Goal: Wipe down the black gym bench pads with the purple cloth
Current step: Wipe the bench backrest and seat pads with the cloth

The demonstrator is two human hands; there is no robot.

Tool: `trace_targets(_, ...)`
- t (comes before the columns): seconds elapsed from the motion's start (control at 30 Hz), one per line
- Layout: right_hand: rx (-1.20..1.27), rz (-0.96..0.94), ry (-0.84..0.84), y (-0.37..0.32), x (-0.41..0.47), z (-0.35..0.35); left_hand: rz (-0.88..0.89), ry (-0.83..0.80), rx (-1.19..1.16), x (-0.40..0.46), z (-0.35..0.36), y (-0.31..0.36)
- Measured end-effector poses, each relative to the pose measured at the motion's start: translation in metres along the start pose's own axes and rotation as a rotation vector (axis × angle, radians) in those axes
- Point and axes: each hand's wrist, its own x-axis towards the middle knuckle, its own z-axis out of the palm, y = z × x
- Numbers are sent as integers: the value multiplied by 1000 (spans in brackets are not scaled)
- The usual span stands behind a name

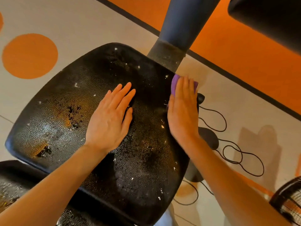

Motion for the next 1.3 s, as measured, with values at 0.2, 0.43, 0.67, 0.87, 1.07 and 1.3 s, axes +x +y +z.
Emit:
trace_targets(0.2,-40,-107,-32,2,-33,-1,-6,5,-10,0,0,0)
trace_targets(0.43,13,-54,2,-17,-31,4,4,9,-78,0,-2,-1)
trace_targets(0.67,-11,31,13,-29,56,8,-30,43,-27,1,-24,-35)
trace_targets(0.87,7,-139,-68,-29,-39,2,-119,46,65,-4,-32,-59)
trace_targets(1.07,42,26,22,-46,63,12,-119,46,62,-3,-31,-59)
trace_targets(1.3,11,-186,-60,-42,3,8,-123,34,67,-3,-33,-58)
